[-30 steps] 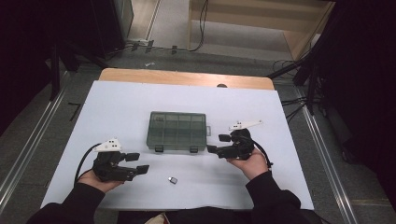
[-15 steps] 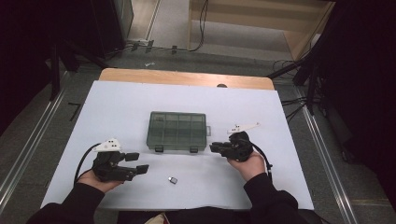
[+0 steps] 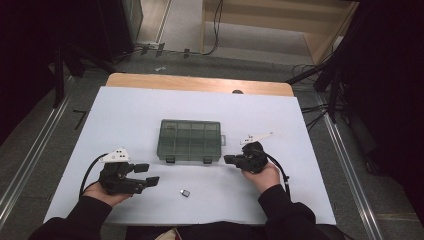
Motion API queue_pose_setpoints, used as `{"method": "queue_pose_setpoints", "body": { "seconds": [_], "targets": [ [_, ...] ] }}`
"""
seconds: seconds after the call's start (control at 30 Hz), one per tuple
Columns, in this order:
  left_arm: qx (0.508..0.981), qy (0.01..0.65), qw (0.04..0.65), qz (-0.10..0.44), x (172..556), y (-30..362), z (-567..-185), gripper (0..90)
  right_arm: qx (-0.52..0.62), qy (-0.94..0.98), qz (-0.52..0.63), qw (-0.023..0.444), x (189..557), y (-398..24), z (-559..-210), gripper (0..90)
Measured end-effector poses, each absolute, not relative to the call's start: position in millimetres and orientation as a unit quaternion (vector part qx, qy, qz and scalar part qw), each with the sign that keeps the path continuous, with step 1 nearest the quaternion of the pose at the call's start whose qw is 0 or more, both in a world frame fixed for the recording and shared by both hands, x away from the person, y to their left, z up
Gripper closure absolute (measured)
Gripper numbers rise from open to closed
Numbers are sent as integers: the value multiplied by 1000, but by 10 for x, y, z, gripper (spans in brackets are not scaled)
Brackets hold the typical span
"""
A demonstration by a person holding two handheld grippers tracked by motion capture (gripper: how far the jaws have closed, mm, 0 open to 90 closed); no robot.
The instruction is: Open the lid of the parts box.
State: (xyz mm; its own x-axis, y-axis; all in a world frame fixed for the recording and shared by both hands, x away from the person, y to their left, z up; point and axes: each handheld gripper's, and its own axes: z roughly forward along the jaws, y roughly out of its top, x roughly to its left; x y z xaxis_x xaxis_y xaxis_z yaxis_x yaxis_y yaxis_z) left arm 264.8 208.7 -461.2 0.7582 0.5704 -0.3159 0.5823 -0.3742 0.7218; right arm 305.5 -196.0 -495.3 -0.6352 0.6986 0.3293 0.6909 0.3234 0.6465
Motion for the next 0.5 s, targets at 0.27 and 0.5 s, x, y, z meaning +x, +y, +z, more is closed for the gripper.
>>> {"method": "queue_pose_setpoints", "body": {
  "seconds": [0.27, 0.5],
  "targets": [
    [828, 348, 438, -7, 2649, 2082, -4615, 321, 423, 816, 393, -1, 3071, -1922, -4984, 875],
    [828, 348, 439, -8, 2650, 2081, -4617, 321, 423, 817, 391, -1, 3074, -1895, -4988, 875]
  ]
}}
